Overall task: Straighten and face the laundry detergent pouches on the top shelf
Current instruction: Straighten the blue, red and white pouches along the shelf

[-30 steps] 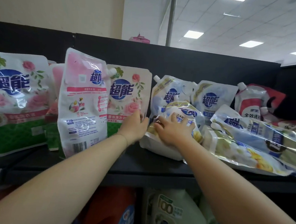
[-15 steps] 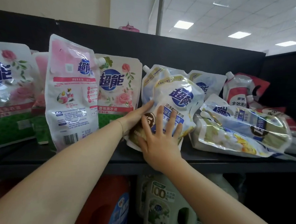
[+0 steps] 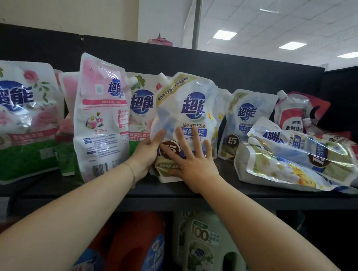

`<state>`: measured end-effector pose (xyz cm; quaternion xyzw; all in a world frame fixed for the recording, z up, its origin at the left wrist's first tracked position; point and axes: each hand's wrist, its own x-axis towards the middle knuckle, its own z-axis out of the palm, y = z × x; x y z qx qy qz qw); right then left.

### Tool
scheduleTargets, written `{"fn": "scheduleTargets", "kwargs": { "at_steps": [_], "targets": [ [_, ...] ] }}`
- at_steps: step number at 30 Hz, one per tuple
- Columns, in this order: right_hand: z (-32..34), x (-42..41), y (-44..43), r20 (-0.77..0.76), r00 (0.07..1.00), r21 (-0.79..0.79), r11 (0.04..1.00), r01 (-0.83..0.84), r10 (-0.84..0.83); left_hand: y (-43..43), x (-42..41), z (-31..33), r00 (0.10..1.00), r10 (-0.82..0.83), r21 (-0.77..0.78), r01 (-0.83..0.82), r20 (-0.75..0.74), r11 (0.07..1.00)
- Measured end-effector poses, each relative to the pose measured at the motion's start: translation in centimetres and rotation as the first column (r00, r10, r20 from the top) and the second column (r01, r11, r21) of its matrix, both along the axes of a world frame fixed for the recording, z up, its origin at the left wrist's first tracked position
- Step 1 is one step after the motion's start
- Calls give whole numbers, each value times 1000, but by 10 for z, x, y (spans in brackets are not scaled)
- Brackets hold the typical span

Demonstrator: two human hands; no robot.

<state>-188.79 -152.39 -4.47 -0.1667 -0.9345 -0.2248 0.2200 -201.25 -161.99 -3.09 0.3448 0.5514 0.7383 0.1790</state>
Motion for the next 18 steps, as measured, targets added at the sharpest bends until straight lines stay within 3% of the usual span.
{"fn": "scheduleTargets", "kwargs": {
  "at_steps": [5, 8, 10, 13, 15, 18],
  "targets": [
    [5, 6, 0, -12, 996, -34, 995, -92, 92, 1, 9, -2, 975, 206, -88, -213, -89, 973],
    [16, 22, -2, -42, 982, -112, 976, -189, 185, 4, 20, 0, 905, 363, -94, -391, -224, 916],
    [22, 33, -3, -132, 963, -136, 958, -252, 235, 2, 29, 4, 776, 525, -16, -566, -351, 825],
    [28, 54, 6, -298, 919, -144, 939, -311, 259, 0, 43, 5, 474, 663, 160, -732, -579, 663],
    [29, 71, 18, -363, 904, -167, 939, -300, 224, 4, 57, 4, 331, 649, 257, -723, -685, 641],
    [28, 99, 41, -422, 888, -169, 946, -277, 185, 25, 85, -1, 175, 579, 359, -634, -796, 685]
  ]
}}
